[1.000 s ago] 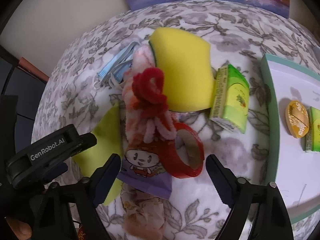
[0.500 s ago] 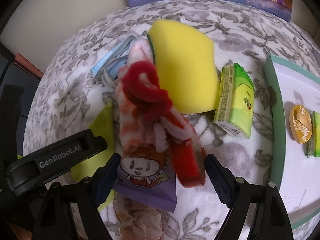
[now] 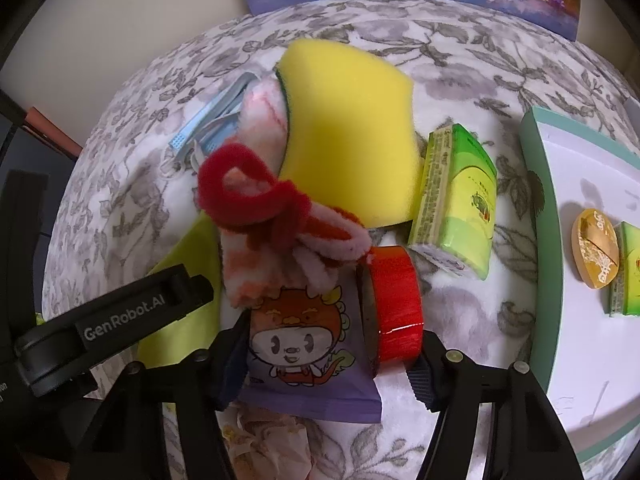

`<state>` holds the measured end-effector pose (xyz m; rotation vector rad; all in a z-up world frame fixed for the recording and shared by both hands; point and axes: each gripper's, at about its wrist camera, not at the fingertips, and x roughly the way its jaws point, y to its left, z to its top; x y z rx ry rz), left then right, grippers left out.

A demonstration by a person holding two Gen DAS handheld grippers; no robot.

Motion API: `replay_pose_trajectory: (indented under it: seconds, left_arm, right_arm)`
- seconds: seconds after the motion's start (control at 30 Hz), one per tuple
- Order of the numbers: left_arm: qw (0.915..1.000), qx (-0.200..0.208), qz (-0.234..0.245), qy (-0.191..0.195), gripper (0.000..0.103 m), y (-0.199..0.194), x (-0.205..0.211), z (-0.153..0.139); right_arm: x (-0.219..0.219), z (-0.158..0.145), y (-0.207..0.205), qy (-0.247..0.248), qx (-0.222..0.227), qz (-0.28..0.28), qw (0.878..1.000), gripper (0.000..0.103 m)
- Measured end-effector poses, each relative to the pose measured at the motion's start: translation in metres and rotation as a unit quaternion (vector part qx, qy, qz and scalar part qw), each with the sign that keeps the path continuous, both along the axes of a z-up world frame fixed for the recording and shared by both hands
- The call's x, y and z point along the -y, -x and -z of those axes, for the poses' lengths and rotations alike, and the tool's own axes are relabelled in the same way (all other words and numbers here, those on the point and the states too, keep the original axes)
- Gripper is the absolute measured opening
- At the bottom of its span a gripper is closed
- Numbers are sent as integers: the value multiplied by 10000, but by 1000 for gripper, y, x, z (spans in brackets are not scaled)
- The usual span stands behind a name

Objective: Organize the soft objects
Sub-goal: 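Grasp the green cloth with the left tool while the right tool grasps the purple wipes pack and red tape, then carry the green cloth into the tray and open the left tool while the right tool carries its items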

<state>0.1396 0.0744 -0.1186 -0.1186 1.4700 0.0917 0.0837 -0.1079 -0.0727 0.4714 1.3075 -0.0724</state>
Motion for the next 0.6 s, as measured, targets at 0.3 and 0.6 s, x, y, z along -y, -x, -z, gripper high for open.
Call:
replay_pose_trajectory:
  seconds: [0.3,0.6]
  left_arm:
    - [9994,207,230,140,43,2,13,-13]
    - [9989,302,271,248,13,2,28,-29]
  right_arm:
    - [11,-6,9,-85,-42,24,10000,68]
    - [17,-14,14,-90,-31,0,10000,68]
